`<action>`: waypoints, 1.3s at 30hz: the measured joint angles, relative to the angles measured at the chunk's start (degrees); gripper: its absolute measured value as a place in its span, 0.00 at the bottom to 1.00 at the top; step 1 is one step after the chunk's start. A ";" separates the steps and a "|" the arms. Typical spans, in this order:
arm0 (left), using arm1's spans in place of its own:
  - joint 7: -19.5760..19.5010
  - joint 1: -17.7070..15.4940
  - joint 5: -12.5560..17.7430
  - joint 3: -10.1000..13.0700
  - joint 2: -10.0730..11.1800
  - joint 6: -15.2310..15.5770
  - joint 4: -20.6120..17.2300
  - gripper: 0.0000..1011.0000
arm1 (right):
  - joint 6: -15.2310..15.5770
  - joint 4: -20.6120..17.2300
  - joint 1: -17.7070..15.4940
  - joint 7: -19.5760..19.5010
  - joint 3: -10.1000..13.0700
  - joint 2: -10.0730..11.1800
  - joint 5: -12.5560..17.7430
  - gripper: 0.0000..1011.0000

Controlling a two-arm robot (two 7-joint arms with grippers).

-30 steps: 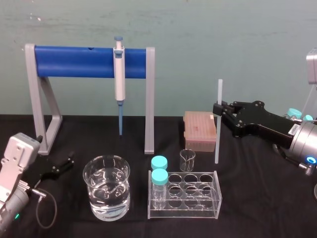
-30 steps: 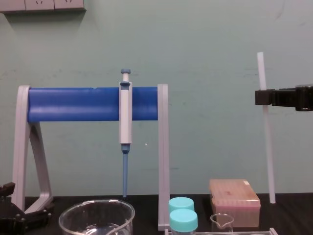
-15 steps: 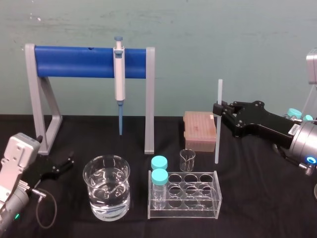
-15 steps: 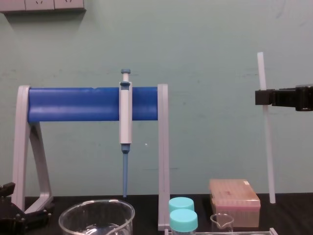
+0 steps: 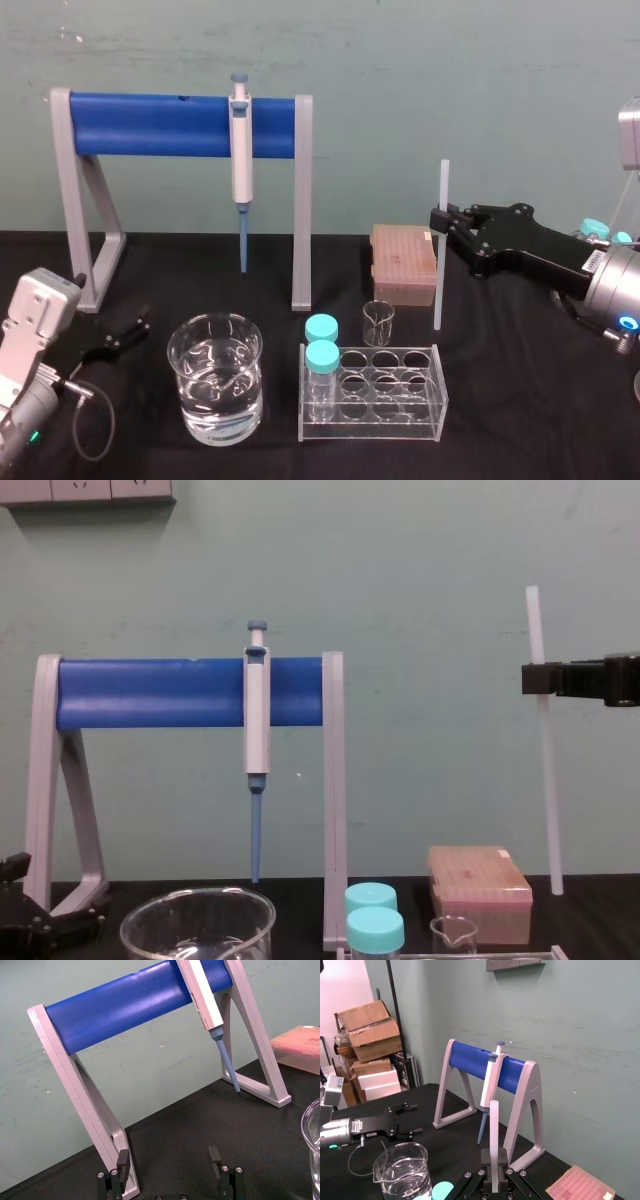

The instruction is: Pick up the stirring rod with one hand, then place it down.

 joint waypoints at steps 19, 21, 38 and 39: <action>0.00 0.00 0.00 0.00 0.00 0.00 0.00 0.99 | -2.74 3.37 -1.10 6.16 1.85 -1.95 -0.42 0.07; 0.00 0.00 0.00 0.00 0.00 0.00 0.00 0.99 | -3.73 4.64 -1.25 7.20 1.68 -2.41 -0.73 0.07; 0.00 0.00 0.00 0.00 0.00 0.00 0.00 0.99 | -6.00 9.99 -0.39 11.20 0.48 -5.16 -2.44 0.07; 0.00 0.00 0.00 0.00 0.00 0.00 0.00 0.99 | -6.01 10.42 -0.23 11.42 0.37 -5.34 -2.58 0.07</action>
